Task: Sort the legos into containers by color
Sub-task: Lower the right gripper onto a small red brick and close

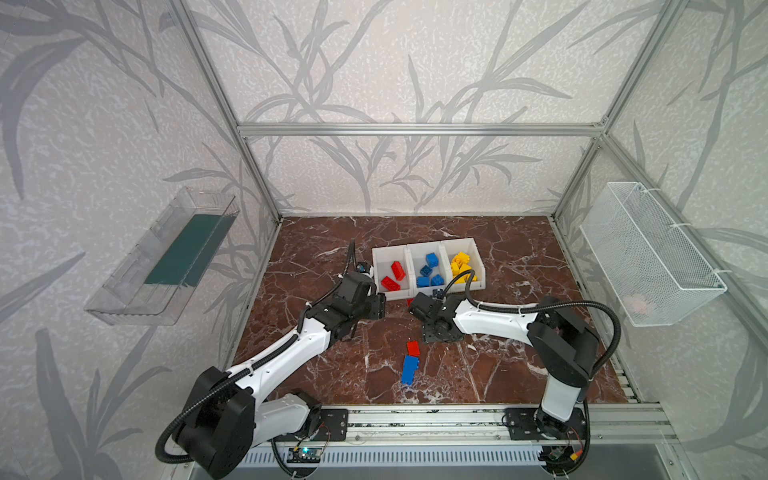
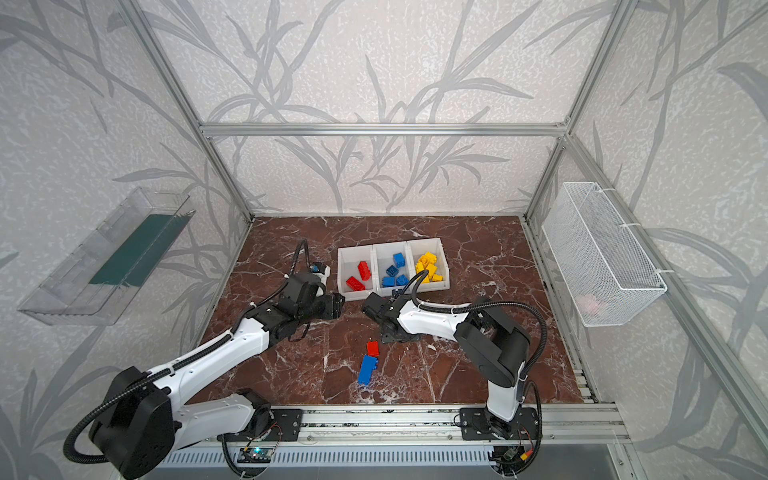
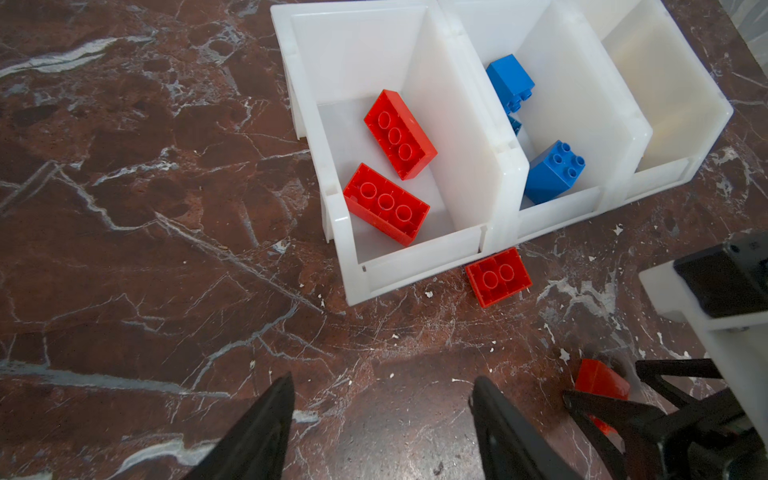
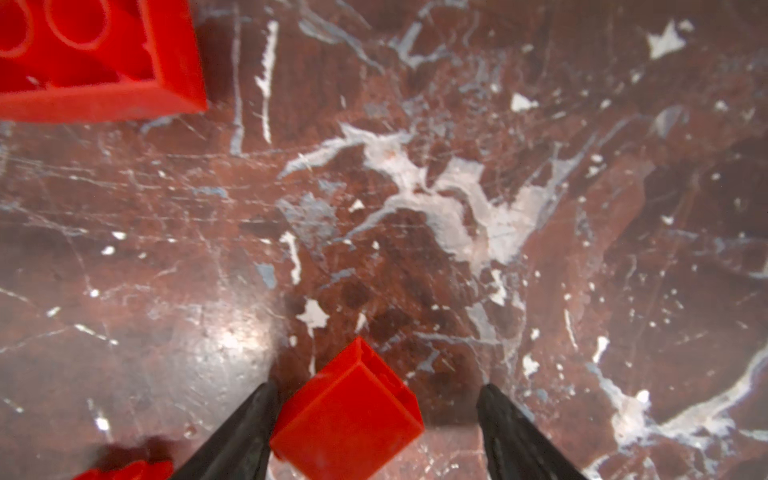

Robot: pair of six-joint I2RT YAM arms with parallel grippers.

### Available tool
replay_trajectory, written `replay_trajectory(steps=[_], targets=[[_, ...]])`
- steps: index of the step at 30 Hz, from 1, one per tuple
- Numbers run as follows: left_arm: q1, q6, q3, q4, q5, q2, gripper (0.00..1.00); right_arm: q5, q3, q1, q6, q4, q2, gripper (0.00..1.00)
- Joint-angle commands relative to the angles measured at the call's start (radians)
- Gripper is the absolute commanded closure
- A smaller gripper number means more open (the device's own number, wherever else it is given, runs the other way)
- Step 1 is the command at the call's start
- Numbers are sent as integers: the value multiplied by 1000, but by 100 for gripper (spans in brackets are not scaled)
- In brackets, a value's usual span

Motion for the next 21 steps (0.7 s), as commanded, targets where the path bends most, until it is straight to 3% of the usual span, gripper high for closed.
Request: replay_trajectory(steps=[1, 7, 12, 21], targets=[[1, -6, -15, 8, 15, -9, 30, 11, -57, -13, 53, -4, -41, 26], [0, -8, -16, 8, 25, -10, 30, 7, -76, -19, 62, 23, -51, 34], [0, -10, -18, 7, 26, -16, 30, -6, -78, -21, 58, 49, -35, 50], [0, -17, -34, -5, 16, -42, 30, 8, -85, -21, 44, 64, -41, 63]])
